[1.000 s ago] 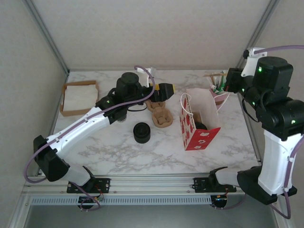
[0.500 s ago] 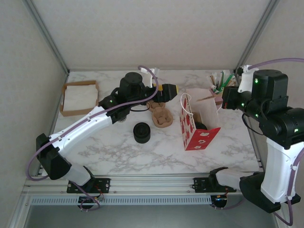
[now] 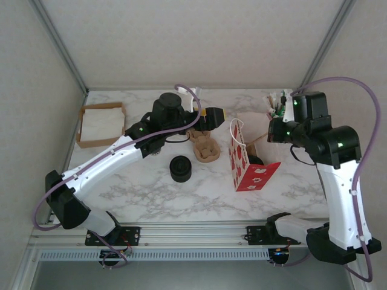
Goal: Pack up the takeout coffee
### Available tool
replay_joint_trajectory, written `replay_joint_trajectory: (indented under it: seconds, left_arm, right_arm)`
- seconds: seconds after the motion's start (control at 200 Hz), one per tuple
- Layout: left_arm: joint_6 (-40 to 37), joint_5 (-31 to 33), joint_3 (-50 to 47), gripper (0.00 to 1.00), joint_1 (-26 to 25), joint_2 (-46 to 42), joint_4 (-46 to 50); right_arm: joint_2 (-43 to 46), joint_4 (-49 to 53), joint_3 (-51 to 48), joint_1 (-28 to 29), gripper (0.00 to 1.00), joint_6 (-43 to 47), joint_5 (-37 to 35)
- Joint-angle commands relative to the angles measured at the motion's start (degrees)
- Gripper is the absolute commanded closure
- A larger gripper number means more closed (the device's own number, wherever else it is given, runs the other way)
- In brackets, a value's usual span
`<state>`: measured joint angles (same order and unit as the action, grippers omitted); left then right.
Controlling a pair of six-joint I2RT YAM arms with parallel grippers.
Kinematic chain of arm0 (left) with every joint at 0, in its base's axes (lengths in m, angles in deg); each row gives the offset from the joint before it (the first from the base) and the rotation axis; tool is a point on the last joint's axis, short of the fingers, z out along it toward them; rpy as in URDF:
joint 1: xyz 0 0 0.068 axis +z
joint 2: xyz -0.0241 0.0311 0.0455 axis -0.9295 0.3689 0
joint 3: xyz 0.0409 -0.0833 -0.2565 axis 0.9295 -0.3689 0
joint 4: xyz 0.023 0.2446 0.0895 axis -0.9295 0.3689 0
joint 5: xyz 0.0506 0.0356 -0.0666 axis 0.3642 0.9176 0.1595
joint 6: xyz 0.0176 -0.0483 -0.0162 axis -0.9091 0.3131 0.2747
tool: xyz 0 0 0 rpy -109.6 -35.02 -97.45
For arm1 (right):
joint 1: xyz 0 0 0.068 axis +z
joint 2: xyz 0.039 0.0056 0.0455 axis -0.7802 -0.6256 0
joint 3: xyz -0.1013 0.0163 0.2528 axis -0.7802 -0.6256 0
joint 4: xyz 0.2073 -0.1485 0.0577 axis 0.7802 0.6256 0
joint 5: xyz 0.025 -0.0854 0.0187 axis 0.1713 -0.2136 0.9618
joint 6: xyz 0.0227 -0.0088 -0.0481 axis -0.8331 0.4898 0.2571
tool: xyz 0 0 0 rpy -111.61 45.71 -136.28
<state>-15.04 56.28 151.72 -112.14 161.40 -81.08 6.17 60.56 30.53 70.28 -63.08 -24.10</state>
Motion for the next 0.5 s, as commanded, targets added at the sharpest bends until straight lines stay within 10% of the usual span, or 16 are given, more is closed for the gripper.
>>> replay_joint_trajectory:
  seconds: [0.0, 0.496]
  left_arm:
    - [-1.34, 2.17, -0.60, 0.00, -0.51, -2.44, 1.62]
    - [-2.24, 7.91, 0.26, 0.00, -0.50, -2.55, 7.11]
  right_arm:
    - [0.37, -6.62, -3.42, 0.24, 1.00, -1.76, 2.20]
    - [1.48, -18.80, -19.83, -1.19, 1.00, -3.99, 5.01]
